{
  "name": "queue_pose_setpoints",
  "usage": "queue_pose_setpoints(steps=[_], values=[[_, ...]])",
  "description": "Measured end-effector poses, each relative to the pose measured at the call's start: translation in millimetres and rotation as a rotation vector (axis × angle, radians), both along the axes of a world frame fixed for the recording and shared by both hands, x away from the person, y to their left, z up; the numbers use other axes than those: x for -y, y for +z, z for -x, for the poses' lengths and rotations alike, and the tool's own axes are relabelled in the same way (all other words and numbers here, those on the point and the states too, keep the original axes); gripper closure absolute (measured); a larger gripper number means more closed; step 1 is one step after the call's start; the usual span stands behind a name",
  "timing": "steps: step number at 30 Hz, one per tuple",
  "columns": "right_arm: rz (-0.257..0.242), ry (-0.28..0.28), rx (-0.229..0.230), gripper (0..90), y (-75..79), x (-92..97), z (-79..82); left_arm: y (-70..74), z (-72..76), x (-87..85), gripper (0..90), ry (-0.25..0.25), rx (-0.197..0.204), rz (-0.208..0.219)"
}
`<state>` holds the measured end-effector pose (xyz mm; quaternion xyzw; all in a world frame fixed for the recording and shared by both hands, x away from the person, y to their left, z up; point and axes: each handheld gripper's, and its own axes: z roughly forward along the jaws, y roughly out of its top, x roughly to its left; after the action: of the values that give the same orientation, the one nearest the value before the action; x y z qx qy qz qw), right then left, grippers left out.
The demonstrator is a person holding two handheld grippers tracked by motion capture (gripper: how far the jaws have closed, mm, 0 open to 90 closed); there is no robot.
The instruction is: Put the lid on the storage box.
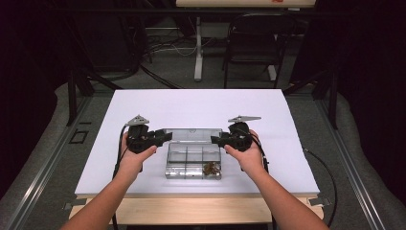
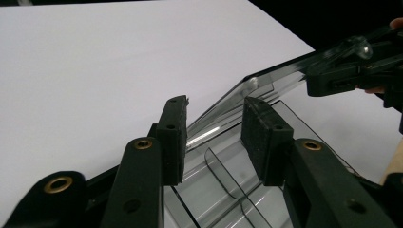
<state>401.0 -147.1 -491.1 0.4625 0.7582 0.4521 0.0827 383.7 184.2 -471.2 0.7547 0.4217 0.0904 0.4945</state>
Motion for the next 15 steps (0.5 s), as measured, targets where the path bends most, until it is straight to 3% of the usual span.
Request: queue_pose_setpoints(steps=[15], values=[[0.008,0.004,0.004,53.0,1.1,1.0,4.9,6.7,13.0,-3.4,67.9,-0.008,0.031,-0.005]])
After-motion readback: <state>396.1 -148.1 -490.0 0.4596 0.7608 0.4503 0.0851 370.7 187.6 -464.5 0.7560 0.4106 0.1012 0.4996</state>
